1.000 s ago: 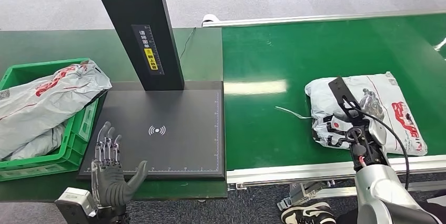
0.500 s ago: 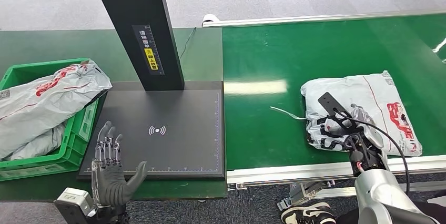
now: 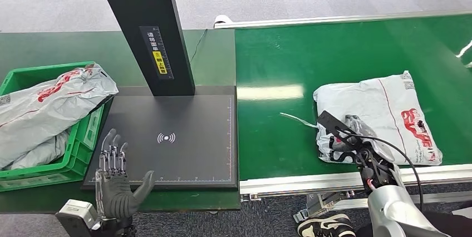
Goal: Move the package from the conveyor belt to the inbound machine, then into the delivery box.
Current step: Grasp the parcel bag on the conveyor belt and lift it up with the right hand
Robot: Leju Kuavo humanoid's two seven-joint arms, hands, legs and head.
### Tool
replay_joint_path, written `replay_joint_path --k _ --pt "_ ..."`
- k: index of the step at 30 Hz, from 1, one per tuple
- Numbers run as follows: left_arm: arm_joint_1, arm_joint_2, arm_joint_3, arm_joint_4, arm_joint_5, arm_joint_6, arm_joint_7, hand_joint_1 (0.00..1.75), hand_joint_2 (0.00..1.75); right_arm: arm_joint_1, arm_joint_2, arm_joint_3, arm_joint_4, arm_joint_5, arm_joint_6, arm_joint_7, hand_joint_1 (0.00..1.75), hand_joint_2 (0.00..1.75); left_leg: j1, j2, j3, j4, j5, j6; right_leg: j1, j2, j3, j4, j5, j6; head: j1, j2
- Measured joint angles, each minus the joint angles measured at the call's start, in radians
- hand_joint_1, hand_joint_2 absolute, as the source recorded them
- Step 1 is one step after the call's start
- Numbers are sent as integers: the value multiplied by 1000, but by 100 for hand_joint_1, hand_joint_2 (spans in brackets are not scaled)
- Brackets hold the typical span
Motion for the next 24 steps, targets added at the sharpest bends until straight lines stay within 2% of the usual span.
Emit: replay_joint_path --k 1,17,24 --pt "0 0 1 0 0 0 0 0 175 2 4 5 0 5 0 -5 175 175 0 0 0 0 0 0 0 0 0 0 0 0 0 0" --pt "14 5 14 -2 9 2 -6 0 175 12 60 90 -1 48 7 -93 175 175 0 1 1 0 0 0 0 0 1 0 0 0 0 0" --pt "26 6 16 -6 9 7 -8 0 175 15 89 87 -20 -39 -112 -173 175 175 0 0 1 0 0 0 0 0 1 0 0 0 0 0"
